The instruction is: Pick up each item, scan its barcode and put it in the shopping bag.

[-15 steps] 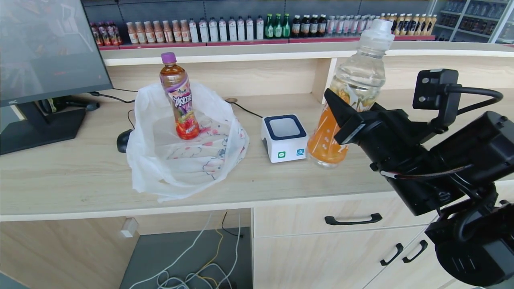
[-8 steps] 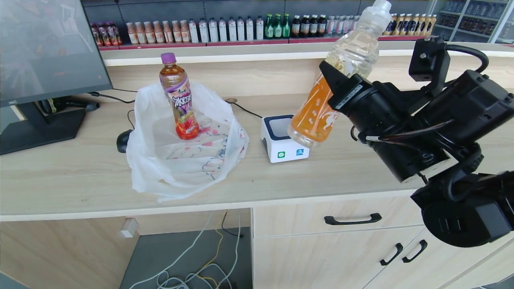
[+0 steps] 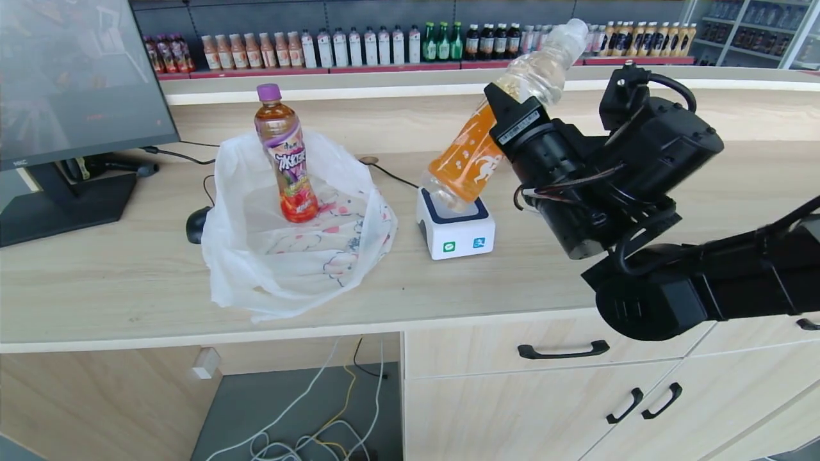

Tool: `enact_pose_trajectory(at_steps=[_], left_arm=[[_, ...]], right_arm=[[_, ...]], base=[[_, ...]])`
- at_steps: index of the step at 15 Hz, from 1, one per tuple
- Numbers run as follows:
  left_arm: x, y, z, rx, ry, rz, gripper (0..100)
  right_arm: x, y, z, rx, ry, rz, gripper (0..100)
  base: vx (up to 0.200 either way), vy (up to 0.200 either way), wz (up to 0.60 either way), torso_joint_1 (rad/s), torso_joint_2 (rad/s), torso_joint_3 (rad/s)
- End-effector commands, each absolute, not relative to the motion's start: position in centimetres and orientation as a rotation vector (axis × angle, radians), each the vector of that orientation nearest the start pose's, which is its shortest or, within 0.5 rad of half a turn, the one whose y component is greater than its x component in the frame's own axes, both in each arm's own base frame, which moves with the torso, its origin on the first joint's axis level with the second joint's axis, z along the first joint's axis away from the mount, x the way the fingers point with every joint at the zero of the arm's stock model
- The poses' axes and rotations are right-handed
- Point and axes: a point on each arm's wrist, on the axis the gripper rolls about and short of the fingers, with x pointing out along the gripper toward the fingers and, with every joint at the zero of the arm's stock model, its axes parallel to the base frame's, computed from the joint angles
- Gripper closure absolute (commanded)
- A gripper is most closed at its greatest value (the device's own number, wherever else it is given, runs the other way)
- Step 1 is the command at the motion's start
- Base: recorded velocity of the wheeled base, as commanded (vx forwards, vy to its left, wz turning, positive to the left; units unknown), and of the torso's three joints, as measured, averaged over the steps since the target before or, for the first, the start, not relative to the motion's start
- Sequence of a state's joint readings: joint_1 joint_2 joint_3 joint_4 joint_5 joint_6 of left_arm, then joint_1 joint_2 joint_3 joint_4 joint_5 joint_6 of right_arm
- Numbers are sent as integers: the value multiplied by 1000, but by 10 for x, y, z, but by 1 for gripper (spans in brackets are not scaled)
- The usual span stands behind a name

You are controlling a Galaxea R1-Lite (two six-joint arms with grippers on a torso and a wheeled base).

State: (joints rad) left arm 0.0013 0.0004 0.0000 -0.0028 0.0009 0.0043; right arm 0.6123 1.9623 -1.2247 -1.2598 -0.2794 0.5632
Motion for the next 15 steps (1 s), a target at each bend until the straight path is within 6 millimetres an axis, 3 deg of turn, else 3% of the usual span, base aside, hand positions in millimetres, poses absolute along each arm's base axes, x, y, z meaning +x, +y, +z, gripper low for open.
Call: enact_pose_trajectory(at_steps=[1,5,13,15], left_arm=[[-23,0,76,5,-3,2,0],[-23,0,76,5,-3,3,0],[-23,0,76,5,-3,3,0],[-23,0,76,5,-3,3,0]], right_arm=[[337,229,256,813,-355,450,100],[349,236,253,943,-320,424,100],[358,221,247,1087,-317,351,100],[358,221,238,1102,-287,333,100]], base=[[0,0,0,0,0,0],[0,0,0,0,0,0],[0,0,0,0,0,0],[0,0,0,0,0,0]])
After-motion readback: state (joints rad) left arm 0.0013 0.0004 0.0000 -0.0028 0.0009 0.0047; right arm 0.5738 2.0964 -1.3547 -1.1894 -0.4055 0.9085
